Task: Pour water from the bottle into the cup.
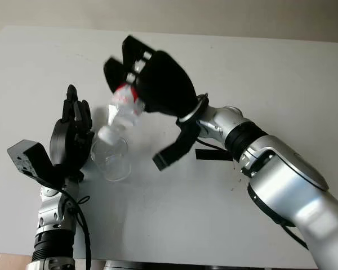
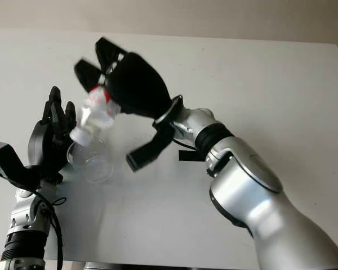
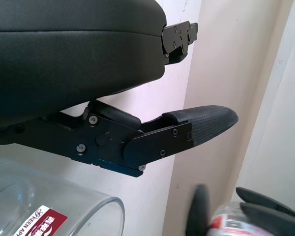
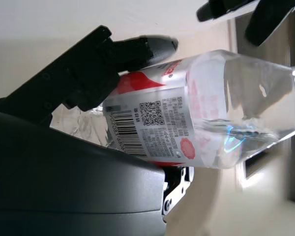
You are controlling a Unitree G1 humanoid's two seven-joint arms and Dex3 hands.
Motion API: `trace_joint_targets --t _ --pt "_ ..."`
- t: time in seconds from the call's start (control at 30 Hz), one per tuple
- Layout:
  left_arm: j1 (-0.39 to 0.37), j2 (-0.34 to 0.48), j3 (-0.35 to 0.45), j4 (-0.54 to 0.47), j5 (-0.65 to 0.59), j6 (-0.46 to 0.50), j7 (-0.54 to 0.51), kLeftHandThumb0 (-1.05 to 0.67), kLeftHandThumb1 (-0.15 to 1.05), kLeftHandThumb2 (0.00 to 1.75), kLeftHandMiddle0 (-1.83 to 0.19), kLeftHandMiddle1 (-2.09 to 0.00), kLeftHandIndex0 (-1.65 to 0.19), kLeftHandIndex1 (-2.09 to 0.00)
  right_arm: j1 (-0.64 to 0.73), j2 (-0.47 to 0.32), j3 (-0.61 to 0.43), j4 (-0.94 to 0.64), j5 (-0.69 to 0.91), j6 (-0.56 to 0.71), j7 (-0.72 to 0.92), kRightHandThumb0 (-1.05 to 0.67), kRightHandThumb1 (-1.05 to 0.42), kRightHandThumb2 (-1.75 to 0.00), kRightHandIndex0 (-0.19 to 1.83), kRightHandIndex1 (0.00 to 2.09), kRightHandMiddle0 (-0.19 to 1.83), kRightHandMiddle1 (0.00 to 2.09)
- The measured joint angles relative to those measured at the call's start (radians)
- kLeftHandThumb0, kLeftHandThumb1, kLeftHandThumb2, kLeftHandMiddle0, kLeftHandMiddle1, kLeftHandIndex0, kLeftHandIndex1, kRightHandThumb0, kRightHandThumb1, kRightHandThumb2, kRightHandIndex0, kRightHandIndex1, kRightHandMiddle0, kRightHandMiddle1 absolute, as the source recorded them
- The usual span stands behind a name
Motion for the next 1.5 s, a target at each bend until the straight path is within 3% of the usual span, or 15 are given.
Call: trace_joint_targets --t 0.07,0.13,0.2,0.47,0.57,0.77,0.97,1.27,1.5 --pt "0.002 0.001 0.000 -0.002 0.001 0.000 0.001 -0.76 1.05 0.69 0.19 0.00 0.19 0.00 0.038 0.013 -0.111 -0.008 0.166 -0.007 0.187 -0.09 -0.77 -0.70 1.41 2.09 1.02 2.09" --pt "0.005 0.002 0.001 -0.005 0.000 0.000 0.001 -0.76 1.05 0.68 0.19 0.00 0.19 0.00 0.077 0.021 -0.208 -0.032 0.311 -0.001 0.351 -0.14 -0.95 -0.40 1.39 2.09 1.08 2.09" --pt "0.006 0.004 0.003 -0.005 -0.001 0.002 0.001 -0.76 1.05 0.68 0.19 0.00 0.19 0.00 0.111 0.025 -0.295 -0.076 0.437 0.059 0.510 -0.18 -1.02 -0.27 1.38 2.09 1.11 2.09" --pt "0.006 0.005 0.006 -0.005 -0.003 0.006 -0.006 -0.77 1.05 0.67 0.19 0.00 0.19 0.00 0.238 0.021 -0.533 -0.320 0.781 0.381 0.928 -0.20 -1.05 -0.26 1.20 2.09 1.07 2.09" --pt "0.005 0.006 0.005 -0.004 -0.002 0.007 -0.009 -0.77 1.05 0.67 0.19 0.00 0.19 0.00 0.318 0.007 -0.591 -0.478 0.878 0.561 1.020 -0.25 -1.05 -0.23 1.13 2.09 0.87 2.09" --pt "0.002 0.006 0.003 0.002 -0.002 0.008 -0.017 -0.76 1.05 0.67 0.19 0.00 0.19 0.00 0.466 -0.059 -0.678 -0.742 0.982 0.781 1.112 -0.32 -1.05 -0.26 1.29 2.09 0.75 2.09" --pt "-0.005 0.007 -0.001 0.012 -0.002 0.008 -0.024 -0.75 1.05 0.71 0.19 0.00 0.19 0.00 0.595 -0.148 -0.703 -0.918 0.992 0.904 1.190 -0.36 -1.05 -0.27 1.25 2.09 0.67 2.09" --pt "-0.008 0.006 -0.006 0.012 -0.002 0.021 -0.022 -0.77 1.05 0.70 0.19 0.00 0.19 0.00 0.741 -0.146 -0.708 -1.142 1.018 1.087 1.134 -0.41 -1.05 -0.35 1.34 2.09 0.69 2.09" --pt "-0.007 0.005 -0.005 0.007 -0.006 0.025 -0.023 -0.76 1.05 0.69 0.19 0.00 0.19 0.00 0.752 -0.147 -0.690 -1.151 0.989 1.165 1.113 -0.40 -1.05 -0.37 1.35 2.09 0.75 2.09"
